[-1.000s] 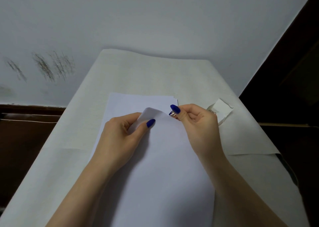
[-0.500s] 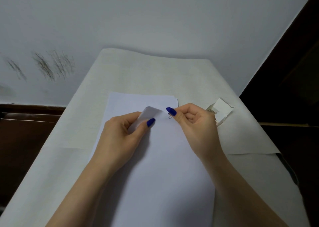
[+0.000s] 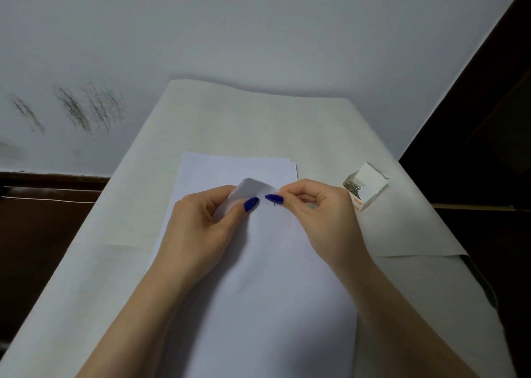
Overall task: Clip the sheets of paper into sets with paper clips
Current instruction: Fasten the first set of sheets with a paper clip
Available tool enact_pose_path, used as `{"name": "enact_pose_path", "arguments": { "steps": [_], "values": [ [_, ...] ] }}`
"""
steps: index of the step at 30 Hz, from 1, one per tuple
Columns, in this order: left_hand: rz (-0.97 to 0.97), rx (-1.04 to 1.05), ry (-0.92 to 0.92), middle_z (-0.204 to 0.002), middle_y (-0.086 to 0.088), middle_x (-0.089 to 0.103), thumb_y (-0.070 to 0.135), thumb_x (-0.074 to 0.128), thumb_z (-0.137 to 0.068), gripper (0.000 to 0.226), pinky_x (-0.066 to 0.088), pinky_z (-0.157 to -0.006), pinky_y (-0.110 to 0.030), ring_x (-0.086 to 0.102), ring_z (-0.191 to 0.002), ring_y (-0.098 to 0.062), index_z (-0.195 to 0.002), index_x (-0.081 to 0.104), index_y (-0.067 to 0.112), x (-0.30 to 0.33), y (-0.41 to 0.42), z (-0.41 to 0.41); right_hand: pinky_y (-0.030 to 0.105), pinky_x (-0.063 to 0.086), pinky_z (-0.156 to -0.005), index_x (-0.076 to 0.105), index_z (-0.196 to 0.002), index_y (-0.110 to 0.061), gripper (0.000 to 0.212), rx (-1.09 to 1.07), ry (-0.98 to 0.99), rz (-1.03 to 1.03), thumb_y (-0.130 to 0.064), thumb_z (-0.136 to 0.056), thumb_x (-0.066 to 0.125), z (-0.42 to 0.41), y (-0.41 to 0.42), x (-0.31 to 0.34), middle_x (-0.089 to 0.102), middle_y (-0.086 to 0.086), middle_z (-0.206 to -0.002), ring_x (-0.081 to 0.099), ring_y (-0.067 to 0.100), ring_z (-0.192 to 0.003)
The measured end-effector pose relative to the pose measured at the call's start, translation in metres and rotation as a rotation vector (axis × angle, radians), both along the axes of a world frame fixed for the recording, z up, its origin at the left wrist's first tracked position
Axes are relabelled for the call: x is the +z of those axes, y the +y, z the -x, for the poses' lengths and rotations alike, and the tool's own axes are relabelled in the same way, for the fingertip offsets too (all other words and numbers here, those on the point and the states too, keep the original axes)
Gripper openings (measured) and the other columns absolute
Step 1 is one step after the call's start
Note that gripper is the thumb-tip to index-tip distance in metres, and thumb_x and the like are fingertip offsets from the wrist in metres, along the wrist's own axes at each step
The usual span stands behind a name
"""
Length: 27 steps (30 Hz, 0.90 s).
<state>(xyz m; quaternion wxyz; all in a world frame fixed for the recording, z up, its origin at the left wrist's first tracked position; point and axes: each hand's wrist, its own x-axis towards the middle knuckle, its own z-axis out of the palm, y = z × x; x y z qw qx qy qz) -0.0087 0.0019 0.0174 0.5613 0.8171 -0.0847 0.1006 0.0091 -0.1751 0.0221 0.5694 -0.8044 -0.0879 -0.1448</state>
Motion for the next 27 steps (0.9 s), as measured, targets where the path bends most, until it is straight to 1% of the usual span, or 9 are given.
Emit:
{"name": "enact_pose_path", "arguments": {
  "steps": [4,12,14,17,19,21,23,25,27],
  "values": [
    [0.014,-0.002,0.006,-0.045,0.016,0.049,0.035,0.066,-0.089,0.031,0.026,-0.041,-0.009,0.037,-0.042,-0.002,-0.059,0.063,0.029,0.001,-0.002,0.001,0.012,0.047,-0.064,0.069,-0.066,-0.024,0.013,0.017,0.023,0.049,-0.024,-0.077,0.076,0.0,-0.001,0.001,0.072,-0.007,-0.071,0.064,0.003,-0.066],
    [0.032,0.022,0.025,-0.052,0.013,0.06,0.039,0.067,-0.087,0.026,0.033,-0.044,-0.012,0.044,-0.045,-0.001,-0.069,0.068,0.021,0.0,-0.002,-0.001,0.036,0.052,-0.069,0.069,-0.074,-0.019,0.016,0.02,0.041,0.053,-0.033,-0.078,0.074,0.001,0.001,0.001,0.072,0.003,-0.074,0.065,0.027,-0.076],
    [0.033,0.015,0.029,-0.057,0.015,0.065,0.038,0.066,-0.087,0.021,0.037,-0.046,-0.01,0.051,-0.047,0.0,-0.073,0.07,0.023,0.003,-0.002,-0.001,0.031,0.051,-0.066,0.068,-0.071,-0.019,0.016,0.011,0.041,0.051,-0.032,-0.078,0.074,0.002,0.0,0.002,0.072,0.003,-0.074,0.066,0.024,-0.073],
    [0.075,-0.071,0.182,-0.075,0.012,0.077,0.041,0.069,-0.084,0.011,0.051,-0.054,-0.016,0.072,-0.063,-0.005,-0.092,0.071,0.033,0.006,0.003,-0.001,0.016,0.046,-0.061,0.066,-0.064,-0.025,0.018,-0.085,0.009,0.007,-0.027,-0.08,0.074,0.0,-0.004,0.007,0.07,-0.01,-0.067,0.061,0.002,-0.063],
    [-0.045,-0.104,0.297,-0.071,0.01,0.077,0.046,0.07,-0.081,0.018,0.05,-0.053,-0.018,0.071,-0.058,-0.007,-0.09,0.072,0.03,0.005,0.009,-0.001,0.017,0.048,-0.069,0.064,-0.064,-0.026,0.019,-0.179,-0.03,-0.029,-0.027,-0.081,0.072,-0.001,-0.011,0.011,0.068,-0.013,-0.063,0.061,0.003,-0.066],
    [-0.175,-0.101,0.344,-0.061,0.006,0.07,0.048,0.068,-0.081,0.029,0.044,-0.049,-0.02,0.061,-0.048,-0.009,-0.08,0.07,0.02,0.003,0.014,-0.002,0.037,0.049,-0.091,0.064,-0.069,-0.025,0.016,-0.255,-0.09,0.032,-0.028,-0.083,0.07,0.0,-0.015,0.013,0.068,-0.01,-0.068,0.061,0.011,-0.07],
    [-0.238,-0.021,0.32,-0.058,-0.003,0.067,0.046,0.067,-0.083,0.034,0.043,-0.052,-0.025,0.056,-0.049,-0.01,-0.073,0.066,0.013,0.003,0.02,-0.006,0.051,0.043,-0.098,0.067,-0.083,-0.023,0.007,-0.309,-0.156,0.117,-0.029,-0.086,0.067,0.001,-0.016,0.012,0.067,-0.017,-0.078,0.059,0.006,-0.074],
    [-0.328,0.154,0.229,-0.055,-0.004,0.061,0.042,0.066,-0.085,0.037,0.04,-0.051,-0.029,0.055,-0.051,-0.015,-0.066,0.059,0.011,0.003,0.029,-0.01,0.046,0.045,-0.095,0.065,-0.102,-0.022,0.017,-0.354,-0.215,0.17,-0.029,-0.087,0.066,-0.001,-0.018,0.011,0.065,-0.018,-0.091,0.058,0.004,-0.09],
    [-0.439,0.349,0.166,-0.055,-0.002,0.054,0.04,0.063,-0.087,0.04,0.035,-0.05,-0.031,0.053,-0.058,-0.027,-0.066,0.053,0.008,0.004,0.044,-0.013,0.036,0.046,-0.093,0.062,-0.111,-0.019,0.023,-0.377,-0.232,0.177,-0.026,-0.089,0.063,-0.004,-0.022,0.008,0.064,-0.008,-0.105,0.057,0.011,-0.1]
  ]
}}
